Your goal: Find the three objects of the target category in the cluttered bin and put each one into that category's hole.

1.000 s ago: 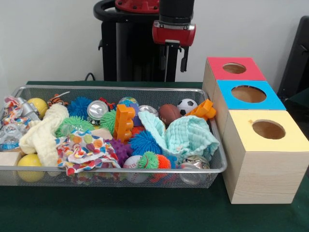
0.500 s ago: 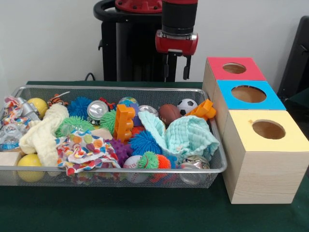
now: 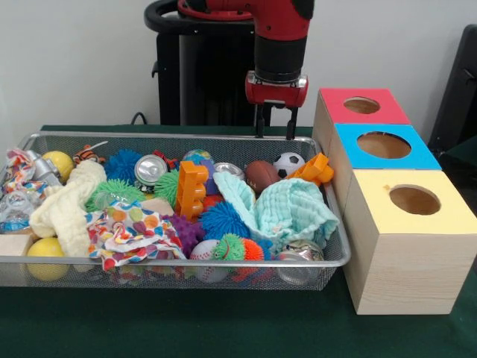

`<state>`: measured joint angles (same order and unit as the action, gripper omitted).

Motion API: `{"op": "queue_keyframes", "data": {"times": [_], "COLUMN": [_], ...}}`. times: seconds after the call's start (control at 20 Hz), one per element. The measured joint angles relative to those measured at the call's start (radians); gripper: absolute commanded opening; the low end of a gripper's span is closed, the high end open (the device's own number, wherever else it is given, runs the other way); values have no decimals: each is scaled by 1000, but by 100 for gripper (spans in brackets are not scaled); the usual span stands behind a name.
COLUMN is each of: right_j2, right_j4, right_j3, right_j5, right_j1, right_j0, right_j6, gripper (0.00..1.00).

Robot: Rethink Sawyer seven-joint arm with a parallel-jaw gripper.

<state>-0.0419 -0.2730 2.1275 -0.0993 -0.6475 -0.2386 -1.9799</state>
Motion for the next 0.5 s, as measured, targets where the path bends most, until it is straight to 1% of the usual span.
{"op": "queue_keyframes", "data": {"times": [0.3, 0.35, 0.5], "right_j2": [1, 1, 1], "right_j4": [2, 5, 10], "right_j3": [0, 0, 1], "right_j5": [0, 0, 0], "right_j1": [-17, -35, -56], "right_j0": [22, 33, 42], "right_j6": [0, 0, 0], "gripper": [100, 100, 100]}}
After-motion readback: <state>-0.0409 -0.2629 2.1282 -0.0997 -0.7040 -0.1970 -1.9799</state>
